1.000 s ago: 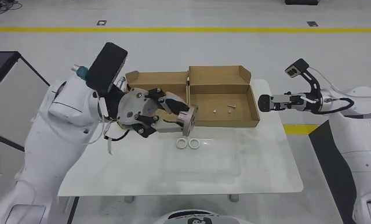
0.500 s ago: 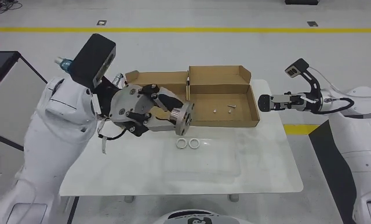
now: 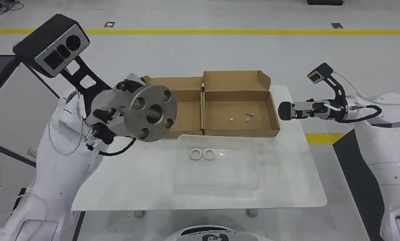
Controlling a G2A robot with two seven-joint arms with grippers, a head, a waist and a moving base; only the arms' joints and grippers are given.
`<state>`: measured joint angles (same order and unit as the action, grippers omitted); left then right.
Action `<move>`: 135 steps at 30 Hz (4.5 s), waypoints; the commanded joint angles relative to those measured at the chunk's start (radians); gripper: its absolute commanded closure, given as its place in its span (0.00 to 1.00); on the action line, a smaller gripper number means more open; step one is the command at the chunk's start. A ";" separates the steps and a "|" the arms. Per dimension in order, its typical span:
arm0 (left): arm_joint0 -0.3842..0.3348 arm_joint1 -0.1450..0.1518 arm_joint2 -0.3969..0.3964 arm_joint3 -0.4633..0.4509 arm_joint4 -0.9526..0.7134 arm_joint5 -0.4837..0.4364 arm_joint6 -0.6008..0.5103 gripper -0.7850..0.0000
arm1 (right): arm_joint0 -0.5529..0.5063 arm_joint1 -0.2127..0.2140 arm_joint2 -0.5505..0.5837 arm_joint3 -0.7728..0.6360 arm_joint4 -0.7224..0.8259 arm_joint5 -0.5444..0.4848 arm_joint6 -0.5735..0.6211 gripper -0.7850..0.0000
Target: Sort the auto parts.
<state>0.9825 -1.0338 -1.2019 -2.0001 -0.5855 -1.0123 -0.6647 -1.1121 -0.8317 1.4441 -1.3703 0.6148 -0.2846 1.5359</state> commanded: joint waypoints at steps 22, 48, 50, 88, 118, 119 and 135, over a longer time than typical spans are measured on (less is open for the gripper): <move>0.045 -0.092 -0.091 0.090 0.124 0.000 -0.143 1.00 | 0.000 0.000 0.000 0.000 0.000 0.000 0.000 0.00; 0.066 -0.188 -0.133 0.137 -0.120 0.000 -0.143 1.00 | 0.000 0.000 0.000 0.000 0.000 0.000 0.000 0.00; 0.069 -0.188 -0.140 0.140 -0.073 0.000 -0.143 1.00 | 0.000 0.000 0.000 0.000 0.000 0.000 0.000 0.00; 0.083 -0.182 -0.133 0.112 -0.085 0.028 -0.141 1.00 | 0.000 0.000 0.000 0.000 0.000 0.000 0.000 0.00; 0.110 -0.121 -0.175 0.161 0.995 0.705 -0.347 1.00 | 0.000 0.000 0.000 0.000 0.000 0.000 0.000 0.00; 0.101 -0.119 -0.168 0.166 1.025 0.713 -0.358 1.00 | 0.000 0.000 0.000 0.000 0.000 0.000 0.000 0.00; -0.224 -0.165 0.205 0.595 1.351 0.708 -0.432 1.00 | 0.000 0.000 0.000 0.000 0.000 0.000 0.000 0.00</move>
<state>0.7772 -1.1932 -1.0288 -1.4413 0.7470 -0.3048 -1.0923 -1.1121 -0.8317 1.4441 -1.3703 0.6148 -0.2846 1.5359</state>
